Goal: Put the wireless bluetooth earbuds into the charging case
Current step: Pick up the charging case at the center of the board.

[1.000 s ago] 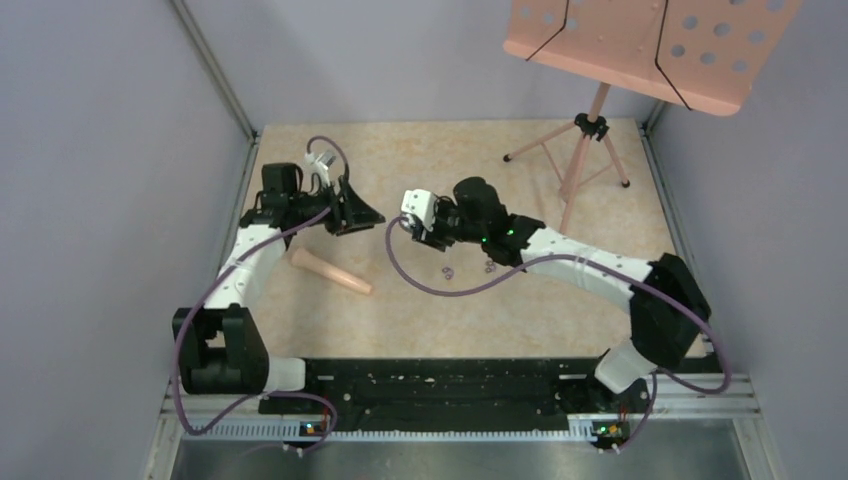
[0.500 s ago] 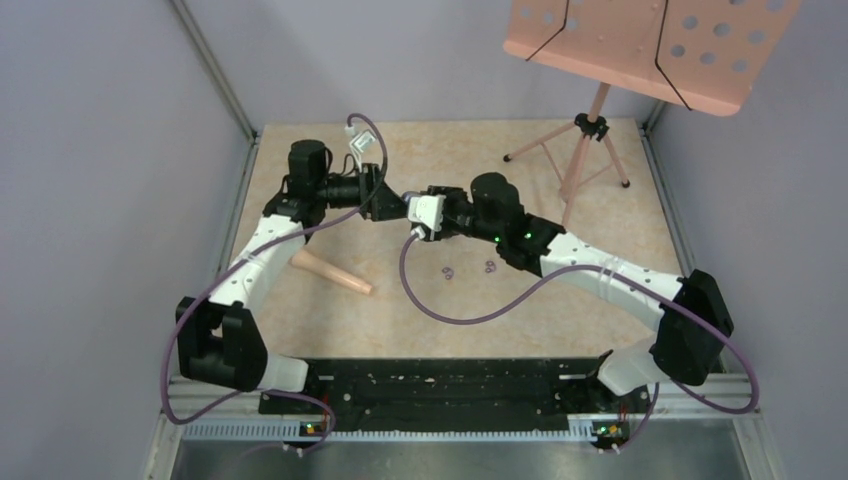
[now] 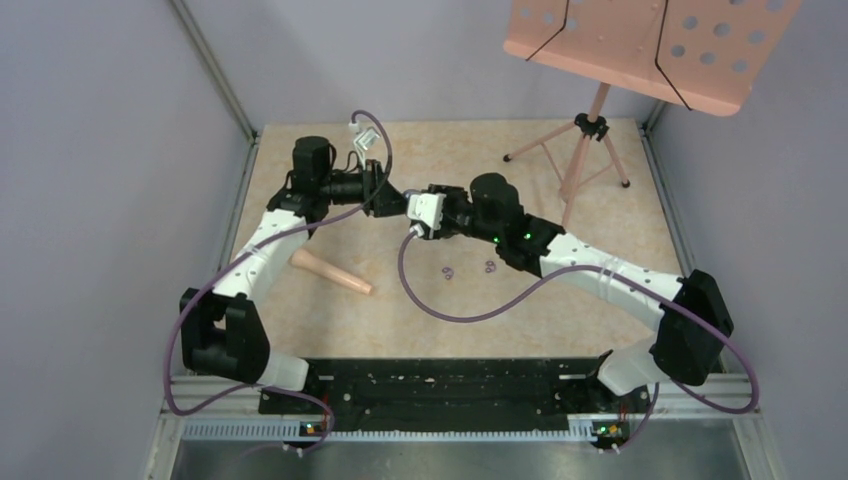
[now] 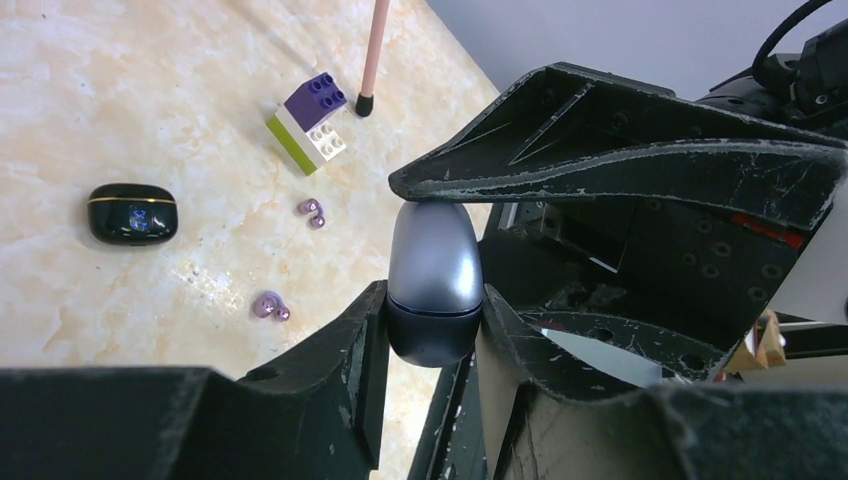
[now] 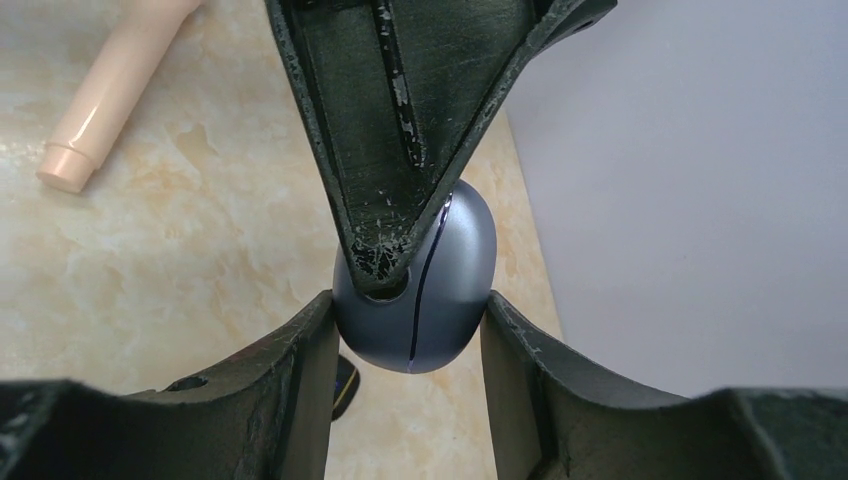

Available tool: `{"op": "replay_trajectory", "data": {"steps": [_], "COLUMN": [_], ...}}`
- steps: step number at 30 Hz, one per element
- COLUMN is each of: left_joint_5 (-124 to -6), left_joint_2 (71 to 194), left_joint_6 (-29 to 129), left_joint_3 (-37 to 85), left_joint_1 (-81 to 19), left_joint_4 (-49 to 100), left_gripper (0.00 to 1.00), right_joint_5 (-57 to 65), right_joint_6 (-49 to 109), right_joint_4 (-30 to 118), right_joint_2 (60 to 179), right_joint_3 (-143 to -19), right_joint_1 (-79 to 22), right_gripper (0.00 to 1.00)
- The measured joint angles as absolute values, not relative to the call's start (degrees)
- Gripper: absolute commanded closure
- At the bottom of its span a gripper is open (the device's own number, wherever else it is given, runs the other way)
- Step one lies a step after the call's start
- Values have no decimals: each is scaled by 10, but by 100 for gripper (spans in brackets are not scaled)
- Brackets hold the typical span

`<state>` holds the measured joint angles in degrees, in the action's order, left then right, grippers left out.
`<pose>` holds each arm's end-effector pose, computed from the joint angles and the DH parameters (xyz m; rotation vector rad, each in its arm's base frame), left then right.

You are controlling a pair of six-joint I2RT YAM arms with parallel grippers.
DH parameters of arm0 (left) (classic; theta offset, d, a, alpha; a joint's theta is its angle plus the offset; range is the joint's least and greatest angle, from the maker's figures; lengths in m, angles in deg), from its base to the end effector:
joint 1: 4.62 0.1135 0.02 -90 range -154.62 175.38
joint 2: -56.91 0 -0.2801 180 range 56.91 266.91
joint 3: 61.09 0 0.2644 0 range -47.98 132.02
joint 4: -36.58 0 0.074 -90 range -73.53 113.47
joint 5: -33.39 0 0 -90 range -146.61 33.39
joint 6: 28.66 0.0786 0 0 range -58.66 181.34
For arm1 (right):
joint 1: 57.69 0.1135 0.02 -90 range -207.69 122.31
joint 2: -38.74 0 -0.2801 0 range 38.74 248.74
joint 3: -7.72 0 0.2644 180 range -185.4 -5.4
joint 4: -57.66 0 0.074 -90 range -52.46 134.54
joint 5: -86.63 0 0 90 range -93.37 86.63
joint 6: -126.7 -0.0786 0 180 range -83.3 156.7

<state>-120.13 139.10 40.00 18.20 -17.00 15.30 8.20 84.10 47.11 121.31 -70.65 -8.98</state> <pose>0.3224 -0.1428 0.3330 0.6046 1.9349 -1.4681 0.2478 0.3061 0.3334 -1.4502 1.1120 0.2006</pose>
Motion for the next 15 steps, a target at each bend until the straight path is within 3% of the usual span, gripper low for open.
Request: {"op": "replay_trajectory", "data": {"steps": [5, 15], "left_joint_5": [-1220, -1310], "left_joint_2": [1394, 1393], "left_joint_6": [440, 696], "left_joint_3": [182, 181], "left_joint_1": [-170, -174], "left_joint_4": [141, 48], "left_gripper": [100, 100], "right_joint_5": [91, 310], "right_joint_6": [783, 606], "right_joint_4": [437, 217], "right_joint_2": [1214, 1237], "right_joint_3": [-722, -861], "right_joint_1": [-98, -217], "right_gripper": [30, 27]}}
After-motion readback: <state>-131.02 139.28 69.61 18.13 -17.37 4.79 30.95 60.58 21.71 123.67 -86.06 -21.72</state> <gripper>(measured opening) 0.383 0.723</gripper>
